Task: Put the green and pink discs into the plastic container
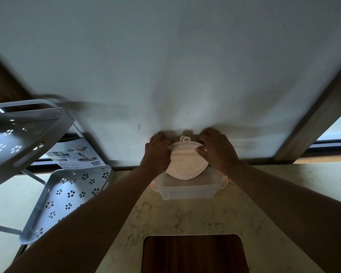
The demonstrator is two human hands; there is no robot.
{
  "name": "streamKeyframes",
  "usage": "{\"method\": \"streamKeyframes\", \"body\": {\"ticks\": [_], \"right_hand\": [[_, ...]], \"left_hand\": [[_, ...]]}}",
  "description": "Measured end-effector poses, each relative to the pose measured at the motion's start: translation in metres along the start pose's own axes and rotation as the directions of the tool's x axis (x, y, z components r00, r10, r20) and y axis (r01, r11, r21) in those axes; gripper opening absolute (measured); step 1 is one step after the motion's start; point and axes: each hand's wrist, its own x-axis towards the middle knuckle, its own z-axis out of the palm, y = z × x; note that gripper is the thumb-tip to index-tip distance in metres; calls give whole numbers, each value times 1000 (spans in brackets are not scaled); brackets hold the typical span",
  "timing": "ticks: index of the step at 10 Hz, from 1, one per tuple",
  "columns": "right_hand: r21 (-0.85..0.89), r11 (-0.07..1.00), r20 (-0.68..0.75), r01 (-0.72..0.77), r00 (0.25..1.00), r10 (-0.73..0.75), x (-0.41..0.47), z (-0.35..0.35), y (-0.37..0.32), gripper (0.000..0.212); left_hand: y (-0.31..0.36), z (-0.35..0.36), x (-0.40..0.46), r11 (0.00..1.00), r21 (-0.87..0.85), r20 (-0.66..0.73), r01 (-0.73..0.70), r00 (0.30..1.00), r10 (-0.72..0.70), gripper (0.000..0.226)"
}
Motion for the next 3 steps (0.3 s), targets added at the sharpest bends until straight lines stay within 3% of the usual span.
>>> {"method": "streamKeyframes", "body": {"ticks": [2,3], "right_hand": [[-11,1000,21,-3,1000,3,-4,-6,-3,28],[-27,1000,46,-4,999,5,-3,-9,-3,35]], "left_hand": [[7,-5,-4,999,-3,0,35,999,-35,29],[7,-6,-8,999,19,8,39,999,-39,42]]}}
